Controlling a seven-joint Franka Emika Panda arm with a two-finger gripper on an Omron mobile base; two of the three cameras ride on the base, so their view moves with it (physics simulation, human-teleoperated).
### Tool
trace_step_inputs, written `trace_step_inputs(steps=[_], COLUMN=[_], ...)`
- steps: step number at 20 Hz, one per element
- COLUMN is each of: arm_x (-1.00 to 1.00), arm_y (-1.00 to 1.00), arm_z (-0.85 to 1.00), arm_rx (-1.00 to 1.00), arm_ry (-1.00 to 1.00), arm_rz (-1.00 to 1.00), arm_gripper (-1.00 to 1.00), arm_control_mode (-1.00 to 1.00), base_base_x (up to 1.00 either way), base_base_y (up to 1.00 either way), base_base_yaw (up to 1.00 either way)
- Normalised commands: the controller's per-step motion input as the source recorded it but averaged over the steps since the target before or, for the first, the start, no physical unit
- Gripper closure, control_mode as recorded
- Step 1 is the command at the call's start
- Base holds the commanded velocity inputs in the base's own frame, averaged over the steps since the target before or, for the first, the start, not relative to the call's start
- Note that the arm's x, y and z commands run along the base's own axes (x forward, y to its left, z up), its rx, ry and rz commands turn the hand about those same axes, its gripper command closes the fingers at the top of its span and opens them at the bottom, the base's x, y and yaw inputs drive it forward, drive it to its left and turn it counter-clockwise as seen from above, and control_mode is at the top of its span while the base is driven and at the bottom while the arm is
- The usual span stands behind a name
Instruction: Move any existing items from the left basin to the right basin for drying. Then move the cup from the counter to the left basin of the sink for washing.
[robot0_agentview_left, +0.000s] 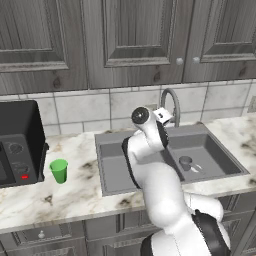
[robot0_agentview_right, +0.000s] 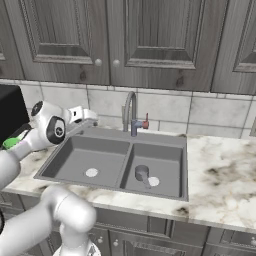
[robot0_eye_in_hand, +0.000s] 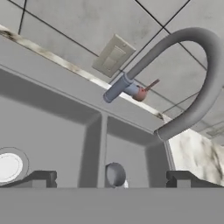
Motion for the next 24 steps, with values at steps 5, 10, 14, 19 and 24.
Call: trace_step_inputs(steps=[5,10,14,19,24], arm_x=[-0.08,-0.07,-0.21,-0.28,-0.31], arm_y=[0.68,0.74,0.47,0.36,0.23], arm_z=[-0.01,-0.08,-0.09,-0.03,-0.06], arm_rx=[0.00,0.00,0.00,0.00,0.03], arm_ry=[0.11,0.08,0.02,0.00,0.00], arm_rz=[0.02,0.02,0.06,0.12,0.23], arm_gripper=[-1.00,-1.00,-1.00,-1.00,-1.00], arm_control_mode=[-1.00,-1.00,-1.00,-1.00,-1.00], base_base_x=[0.00,0.00,0.00,0.00,0.00], base_base_y=[0.00,0.00,0.00,0.00,0.00], base_base_yaw=[0.00,0.00,0.00,0.00,0.00])
